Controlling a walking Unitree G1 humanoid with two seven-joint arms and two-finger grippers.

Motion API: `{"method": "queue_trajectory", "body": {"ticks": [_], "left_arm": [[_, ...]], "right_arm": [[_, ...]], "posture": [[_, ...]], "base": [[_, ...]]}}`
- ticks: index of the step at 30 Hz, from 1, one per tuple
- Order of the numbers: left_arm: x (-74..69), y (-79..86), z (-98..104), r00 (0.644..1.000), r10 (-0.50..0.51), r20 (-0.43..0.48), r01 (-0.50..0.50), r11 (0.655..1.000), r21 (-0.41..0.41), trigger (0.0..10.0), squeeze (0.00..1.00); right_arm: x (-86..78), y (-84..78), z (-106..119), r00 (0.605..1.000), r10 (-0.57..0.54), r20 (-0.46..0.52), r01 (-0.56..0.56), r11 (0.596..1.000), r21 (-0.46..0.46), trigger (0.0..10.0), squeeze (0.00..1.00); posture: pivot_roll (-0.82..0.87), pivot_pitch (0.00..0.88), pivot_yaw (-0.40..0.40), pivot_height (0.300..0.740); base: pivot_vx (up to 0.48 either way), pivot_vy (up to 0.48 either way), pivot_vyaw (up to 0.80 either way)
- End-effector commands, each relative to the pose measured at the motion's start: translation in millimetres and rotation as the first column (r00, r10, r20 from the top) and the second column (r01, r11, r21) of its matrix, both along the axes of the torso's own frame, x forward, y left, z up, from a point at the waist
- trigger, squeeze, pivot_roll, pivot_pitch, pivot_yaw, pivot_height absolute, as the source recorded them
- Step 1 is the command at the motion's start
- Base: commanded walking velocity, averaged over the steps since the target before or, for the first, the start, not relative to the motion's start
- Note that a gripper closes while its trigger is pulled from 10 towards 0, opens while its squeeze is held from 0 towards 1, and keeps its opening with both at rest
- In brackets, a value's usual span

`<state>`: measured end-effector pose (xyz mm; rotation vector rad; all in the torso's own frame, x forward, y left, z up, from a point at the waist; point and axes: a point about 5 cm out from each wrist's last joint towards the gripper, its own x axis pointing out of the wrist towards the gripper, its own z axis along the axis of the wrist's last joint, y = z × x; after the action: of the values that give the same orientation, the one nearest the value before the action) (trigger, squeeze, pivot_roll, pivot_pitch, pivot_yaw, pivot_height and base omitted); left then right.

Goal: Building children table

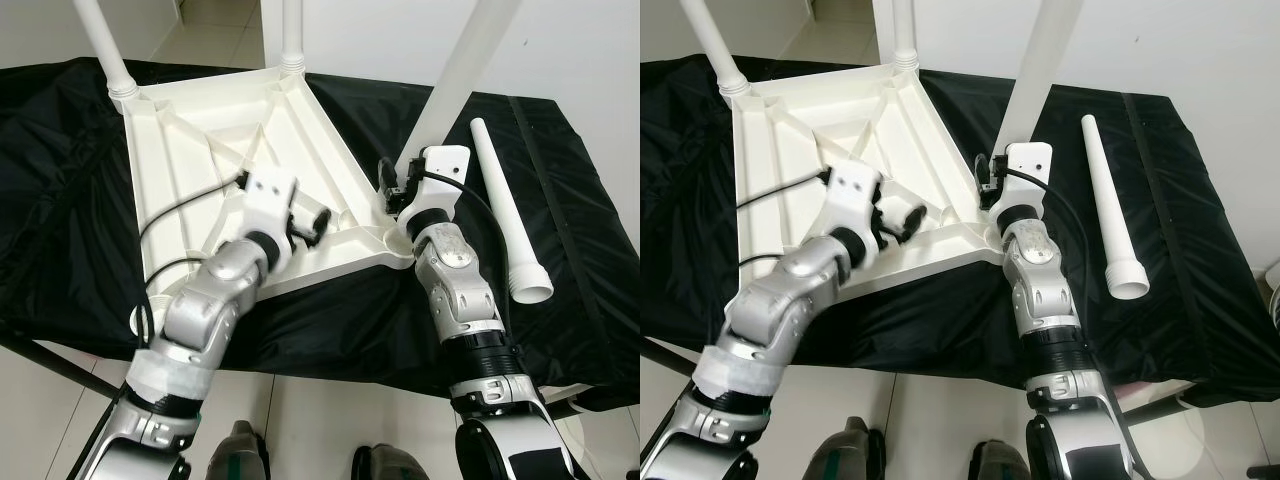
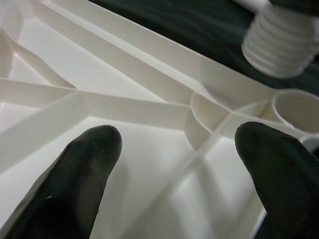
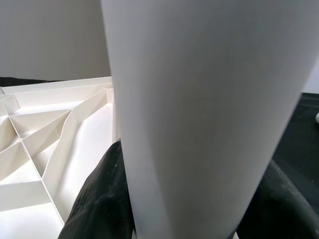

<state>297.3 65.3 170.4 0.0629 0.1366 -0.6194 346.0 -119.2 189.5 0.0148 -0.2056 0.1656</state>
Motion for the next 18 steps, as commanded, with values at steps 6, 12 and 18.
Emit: {"method": "queue_trajectory", "body": {"ticks": [6, 12, 18], "left_arm": [[-15.8, -20.5, -10, 0.981, -0.191, 0.032, 0.188, 0.979, 0.083, 10.0, 0.00], [-28.0, -29.7, -6, 0.957, -0.284, 0.061, 0.278, 0.956, 0.091, 10.0, 0.00], [-37.2, -31.1, -5, 0.938, -0.338, 0.080, 0.329, 0.938, 0.107, 10.0, 0.00]], "right_arm": [[-4.9, -6.3, -6, 1.000, 0.005, -0.005, -0.006, 1.000, -0.018, 10.0, 0.00], [-7.7, -13.0, -17, 0.999, -0.001, -0.041, -0.001, 0.999, -0.047, 10.0, 0.00], [-9.6, -16.2, -21, 0.998, 0.008, -0.057, -0.012, 0.998, -0.067, 10.0, 0.00]], "posture": [[0.08, 0.042, 0.022, 0.740], [0.08, 0.046, 0.005, 0.740], [0.08, 0.057, 0.002, 0.740]], "base": [[0.000, 0.000, 0.00], [0.000, 0.000, 0.00], [0.000, 0.000, 0.00]]}}
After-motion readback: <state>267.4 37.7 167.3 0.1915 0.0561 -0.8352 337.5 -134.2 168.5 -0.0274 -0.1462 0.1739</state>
